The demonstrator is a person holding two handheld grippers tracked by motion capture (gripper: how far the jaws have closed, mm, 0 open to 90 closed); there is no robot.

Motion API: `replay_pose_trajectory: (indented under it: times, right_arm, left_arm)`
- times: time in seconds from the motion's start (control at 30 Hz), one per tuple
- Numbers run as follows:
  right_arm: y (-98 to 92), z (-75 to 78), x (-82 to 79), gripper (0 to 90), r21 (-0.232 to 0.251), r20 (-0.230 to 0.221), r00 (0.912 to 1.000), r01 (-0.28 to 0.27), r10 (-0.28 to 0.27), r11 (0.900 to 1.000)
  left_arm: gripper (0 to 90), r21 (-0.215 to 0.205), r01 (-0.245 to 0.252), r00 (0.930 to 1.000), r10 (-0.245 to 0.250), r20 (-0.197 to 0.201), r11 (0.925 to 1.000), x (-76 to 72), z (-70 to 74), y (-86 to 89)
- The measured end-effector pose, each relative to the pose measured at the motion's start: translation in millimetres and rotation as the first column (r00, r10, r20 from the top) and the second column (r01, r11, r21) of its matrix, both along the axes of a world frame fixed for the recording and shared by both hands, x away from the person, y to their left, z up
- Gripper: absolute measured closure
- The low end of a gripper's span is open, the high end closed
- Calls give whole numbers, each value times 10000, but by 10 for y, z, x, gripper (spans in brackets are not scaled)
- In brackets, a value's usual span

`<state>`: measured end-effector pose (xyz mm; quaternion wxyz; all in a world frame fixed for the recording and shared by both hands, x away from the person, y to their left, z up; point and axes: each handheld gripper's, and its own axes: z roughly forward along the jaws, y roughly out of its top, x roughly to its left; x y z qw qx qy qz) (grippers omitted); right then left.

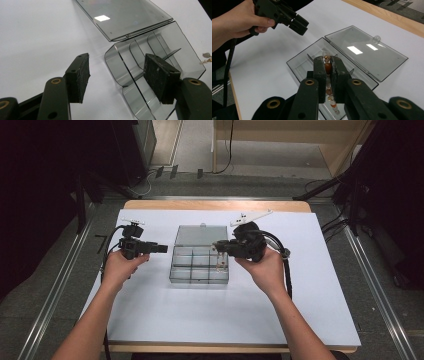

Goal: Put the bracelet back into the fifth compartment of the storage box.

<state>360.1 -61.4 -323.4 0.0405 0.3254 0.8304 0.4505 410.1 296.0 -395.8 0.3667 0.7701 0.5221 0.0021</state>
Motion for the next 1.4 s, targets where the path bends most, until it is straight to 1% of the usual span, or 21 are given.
replay_pose_trajectory:
  times: [0.27, 0.37, 0.47, 0.73, 0.8, 0.97, 1.2, 1.4]
  right_arm:
    - [131, -48, -11, 857, -99, 34, 9997, -237, 237, 9997]
    - [177, -61, -16, 857, -111, -47, 9996, -293, 292, 9995]
    - [209, -71, -22, 857, -124, -25, 9992, -403, 402, 9991]
    - [312, -116, -43, 857, -126, -97, 9988, -487, 486, 9987]
    - [344, -130, -44, 857, -147, -33, 9985, -550, 550, 9984]
    - [429, -166, -57, 857, -205, -65, 9979, -643, 642, 9977]
    - [490, -229, -50, 857, -252, -103, 9972, -748, 746, 9969]
    - [520, -302, -32, 857, -294, -251, 9969, -756, 749, 9967]
  left_arm:
    - [386, 11, 1, 10000, -1, -27, 10000, 2, -3, 3]
    - [386, 0, -13, 10000, 13, -22, 10000, 1, -2, 3]
    - [386, 4, -23, 10000, 23, -27, 10000, 1, -2, 4]
    - [385, 7, -25, 10000, 25, -35, 10000, 2, -3, 4]
    - [385, 7, -35, 10000, 35, -39, 10000, 2, -5, 5]
    - [385, -8, -36, 10000, 36, -38, 10000, 3, -6, 11]
    - [385, -33, -84, 10000, 83, -34, 10000, 3, -3, 17]
    - [385, -36, -79, 10000, 79, -42, 10000, 3, -2, 18]
